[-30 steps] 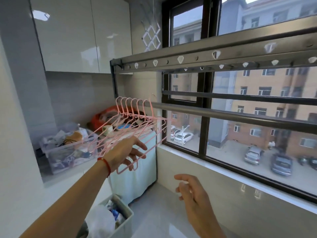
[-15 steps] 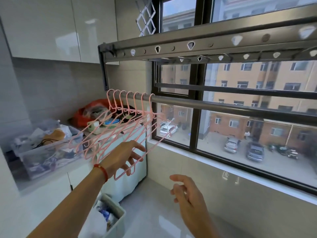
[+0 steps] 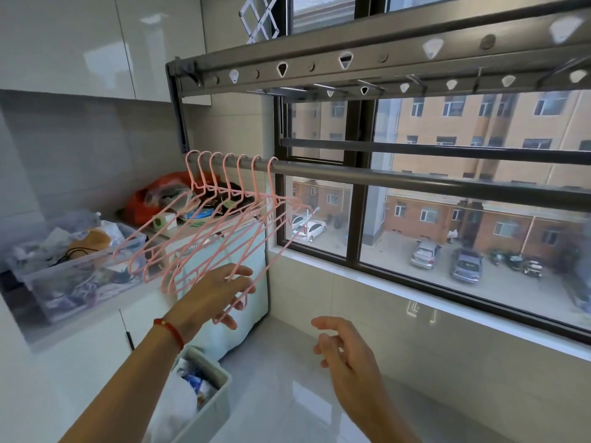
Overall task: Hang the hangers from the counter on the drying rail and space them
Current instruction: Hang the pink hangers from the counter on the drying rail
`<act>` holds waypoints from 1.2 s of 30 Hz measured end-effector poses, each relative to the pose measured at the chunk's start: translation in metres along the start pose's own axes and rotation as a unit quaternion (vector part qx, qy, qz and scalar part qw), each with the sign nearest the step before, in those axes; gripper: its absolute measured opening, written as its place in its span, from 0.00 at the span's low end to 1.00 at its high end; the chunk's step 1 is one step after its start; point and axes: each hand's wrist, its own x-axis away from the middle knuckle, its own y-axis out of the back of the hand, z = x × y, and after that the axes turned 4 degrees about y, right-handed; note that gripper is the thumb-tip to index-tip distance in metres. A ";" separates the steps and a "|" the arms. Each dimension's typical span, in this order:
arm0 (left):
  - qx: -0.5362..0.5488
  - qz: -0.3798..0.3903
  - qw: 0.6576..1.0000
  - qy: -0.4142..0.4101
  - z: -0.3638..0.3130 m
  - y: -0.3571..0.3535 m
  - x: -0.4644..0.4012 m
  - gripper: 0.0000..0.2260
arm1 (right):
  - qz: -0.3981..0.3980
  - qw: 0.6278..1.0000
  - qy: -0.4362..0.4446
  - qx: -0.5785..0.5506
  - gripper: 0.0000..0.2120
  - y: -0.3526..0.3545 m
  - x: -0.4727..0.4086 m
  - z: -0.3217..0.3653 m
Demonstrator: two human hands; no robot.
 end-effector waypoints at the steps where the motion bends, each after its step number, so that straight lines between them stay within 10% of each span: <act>1: 0.006 -0.009 1.000 0.006 0.007 -0.001 0.003 0.11 | 0.005 1.000 -0.005 0.001 0.11 0.000 0.002 -0.001; 11: 0.071 0.053 0.993 0.080 0.113 -0.055 0.044 0.15 | -0.024 0.998 -0.058 0.000 0.11 0.016 0.038 -0.017; 24: 0.051 0.202 0.974 -0.092 0.007 -0.335 0.155 0.04 | -0.232 0.959 -0.160 0.010 0.11 0.206 0.191 -0.041; 36: -0.031 0.470 0.845 -0.253 -0.113 -0.672 0.400 0.06 | -0.556 0.796 -0.224 0.090 0.12 0.521 0.480 -0.015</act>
